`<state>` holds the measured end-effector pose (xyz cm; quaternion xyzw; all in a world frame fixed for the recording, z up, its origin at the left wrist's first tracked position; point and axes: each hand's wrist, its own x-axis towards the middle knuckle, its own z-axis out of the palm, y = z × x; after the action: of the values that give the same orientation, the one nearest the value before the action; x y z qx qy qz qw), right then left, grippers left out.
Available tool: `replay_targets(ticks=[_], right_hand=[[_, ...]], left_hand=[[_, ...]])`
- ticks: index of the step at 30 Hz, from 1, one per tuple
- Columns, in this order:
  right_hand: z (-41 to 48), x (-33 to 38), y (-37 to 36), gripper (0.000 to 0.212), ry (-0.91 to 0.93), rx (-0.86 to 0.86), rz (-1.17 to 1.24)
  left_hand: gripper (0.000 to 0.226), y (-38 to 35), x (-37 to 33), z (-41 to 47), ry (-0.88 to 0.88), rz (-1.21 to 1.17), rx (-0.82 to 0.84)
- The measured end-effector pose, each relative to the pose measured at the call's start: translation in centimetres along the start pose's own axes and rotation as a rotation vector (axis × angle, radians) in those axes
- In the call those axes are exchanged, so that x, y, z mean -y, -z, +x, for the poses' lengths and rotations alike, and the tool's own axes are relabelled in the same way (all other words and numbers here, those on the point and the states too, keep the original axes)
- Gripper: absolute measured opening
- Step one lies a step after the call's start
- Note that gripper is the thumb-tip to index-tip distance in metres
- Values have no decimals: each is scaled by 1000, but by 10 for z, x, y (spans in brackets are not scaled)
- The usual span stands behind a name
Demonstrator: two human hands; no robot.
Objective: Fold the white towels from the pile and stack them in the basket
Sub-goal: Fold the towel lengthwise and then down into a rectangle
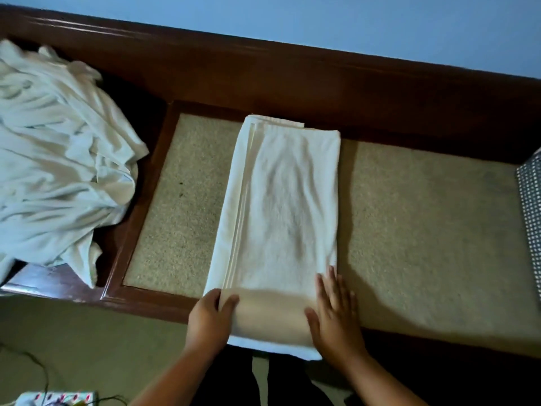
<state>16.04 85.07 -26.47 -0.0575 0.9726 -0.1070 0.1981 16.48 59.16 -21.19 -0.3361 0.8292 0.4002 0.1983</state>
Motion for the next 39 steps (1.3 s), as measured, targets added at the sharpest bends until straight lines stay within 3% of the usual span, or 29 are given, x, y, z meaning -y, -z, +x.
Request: replay_targets(ticks=[5,7,10,13,16,17,20,21,25,29,33,39], right_hand=[[-28,1,-10,68,4,-72,67],[-41,2,-13,68,5,-138,147],[-68,3,-24,60,-58,-303,399],[-85,10,-31,46,-399,-385,623],[-84,13,-32,52,-969,-92,1015],[-81,10,-35,58,-1051,17,1114],[-71,1,-55,84,-972,215,1206],[-69,0,-58,83,-917,242,1220],[-84,8,-62,40,-692,204,1176],[-113,12,-69,48,-649,190,1201],[-158,25,-73,36,-634,129,1203],[-195,44,-52,20,-684,-15,1327]], left_hand=[[12,-17,16,-20,36,-168,-298],[50,-29,24,-26,93,-213,-414],[100,-44,31,-37,299,-423,-394],[115,-49,43,-40,331,-590,-346],[111,-45,60,-32,418,-647,-267],[110,-44,68,-29,416,-609,-219],[86,-30,82,-26,301,-434,-19],[77,-25,86,-26,300,-396,61],[54,-12,115,-50,299,-185,346],[56,-8,143,-76,241,-196,284],[57,0,155,-95,186,-388,232],[54,12,158,-113,112,-492,204]])
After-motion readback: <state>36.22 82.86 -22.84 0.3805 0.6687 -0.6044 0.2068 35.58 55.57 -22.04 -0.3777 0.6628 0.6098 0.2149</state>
